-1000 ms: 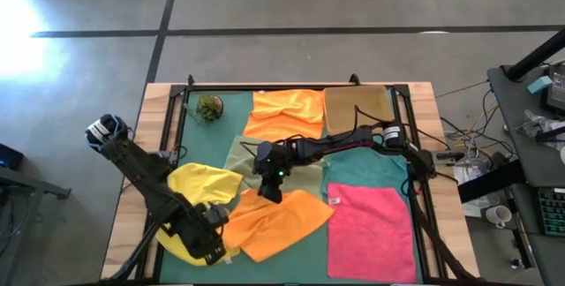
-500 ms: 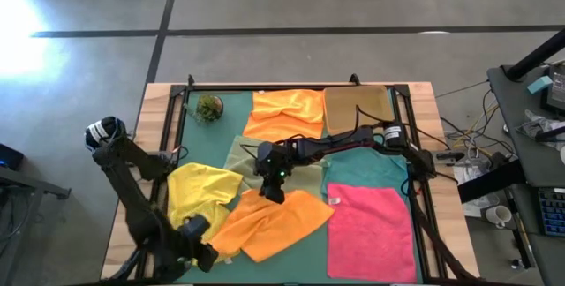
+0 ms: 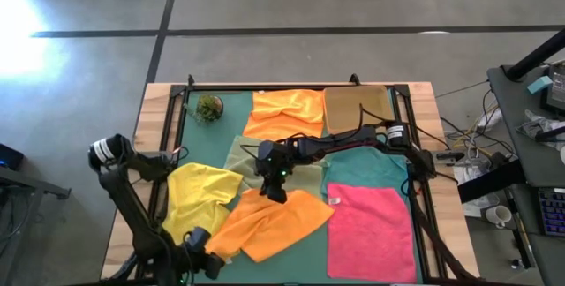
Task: Fold microfiber towels
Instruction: Fold the bottom orange towel
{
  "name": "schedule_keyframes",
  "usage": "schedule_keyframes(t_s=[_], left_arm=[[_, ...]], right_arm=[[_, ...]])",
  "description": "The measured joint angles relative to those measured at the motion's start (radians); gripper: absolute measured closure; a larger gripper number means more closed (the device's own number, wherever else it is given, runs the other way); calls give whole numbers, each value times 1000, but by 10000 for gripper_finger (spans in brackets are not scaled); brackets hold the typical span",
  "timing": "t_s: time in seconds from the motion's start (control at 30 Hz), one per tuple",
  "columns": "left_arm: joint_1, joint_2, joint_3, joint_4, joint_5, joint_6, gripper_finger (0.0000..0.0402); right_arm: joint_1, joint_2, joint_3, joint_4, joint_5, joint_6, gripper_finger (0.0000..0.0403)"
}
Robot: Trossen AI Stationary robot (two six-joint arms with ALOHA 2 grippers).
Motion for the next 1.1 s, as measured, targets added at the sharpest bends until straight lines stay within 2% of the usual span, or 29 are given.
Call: schedule_keyframes(t_s=[0.27,0.37,0.57,0.77,0.87,1.03,1.1], left_arm=[[-46,2,-1,-16,18,1,265],[-60,-13,-3,-98,49,2,265],[-57,-157,-32,-320,45,5,265],[-57,-265,-134,-300,46,26,265],[-57,-272,-171,-221,63,141,265],[-57,-238,-185,-51,80,551,265],[-50,-222,-182,-36,83,656,265]], right_arm=[[0,-1,0,-57,0,-25,394],[0,-1,0,-59,0,-25,394],[0,-1,0,-61,0,-12,394],[0,-1,0,-61,0,-12,394],[0,-1,0,-61,1,-10,394],[0,-2,0,-61,1,-5,394],[0,-2,0,-61,4,3,394]])
